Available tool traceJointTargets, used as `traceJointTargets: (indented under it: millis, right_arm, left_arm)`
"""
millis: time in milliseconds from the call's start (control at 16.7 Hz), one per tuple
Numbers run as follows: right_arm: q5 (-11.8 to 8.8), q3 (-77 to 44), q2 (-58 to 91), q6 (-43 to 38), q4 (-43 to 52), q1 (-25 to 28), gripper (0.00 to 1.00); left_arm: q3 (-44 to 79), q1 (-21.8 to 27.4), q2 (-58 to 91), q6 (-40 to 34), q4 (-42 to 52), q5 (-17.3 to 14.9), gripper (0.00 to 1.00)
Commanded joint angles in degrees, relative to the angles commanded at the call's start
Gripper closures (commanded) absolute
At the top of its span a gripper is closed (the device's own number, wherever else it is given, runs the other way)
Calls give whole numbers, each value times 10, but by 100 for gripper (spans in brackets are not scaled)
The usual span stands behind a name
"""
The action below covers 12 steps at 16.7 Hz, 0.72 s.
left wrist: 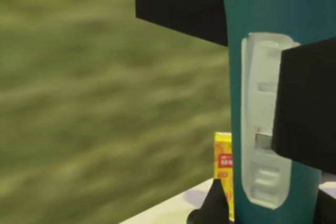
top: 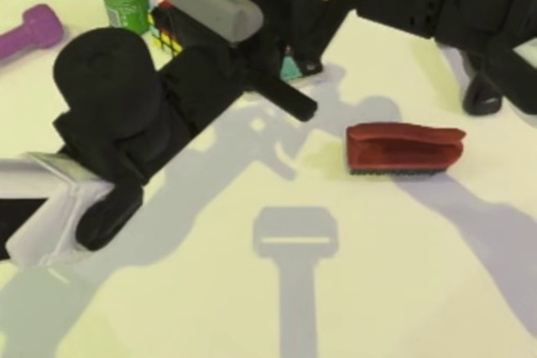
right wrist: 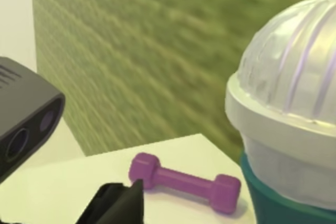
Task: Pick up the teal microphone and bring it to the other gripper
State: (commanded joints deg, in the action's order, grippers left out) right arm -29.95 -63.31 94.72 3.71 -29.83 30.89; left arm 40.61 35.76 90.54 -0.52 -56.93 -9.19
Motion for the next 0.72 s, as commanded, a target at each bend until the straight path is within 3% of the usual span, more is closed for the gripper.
traceJointTargets:
  millis: [180, 720]
  right_arm:
    - [0, 0, 0, 0, 0, 0, 0]
    - [0, 0, 0, 0, 0, 0, 68]
  left_arm:
    - [0, 0, 0, 0, 0, 0, 100]
    - [0, 0, 0, 0, 0, 0, 100]
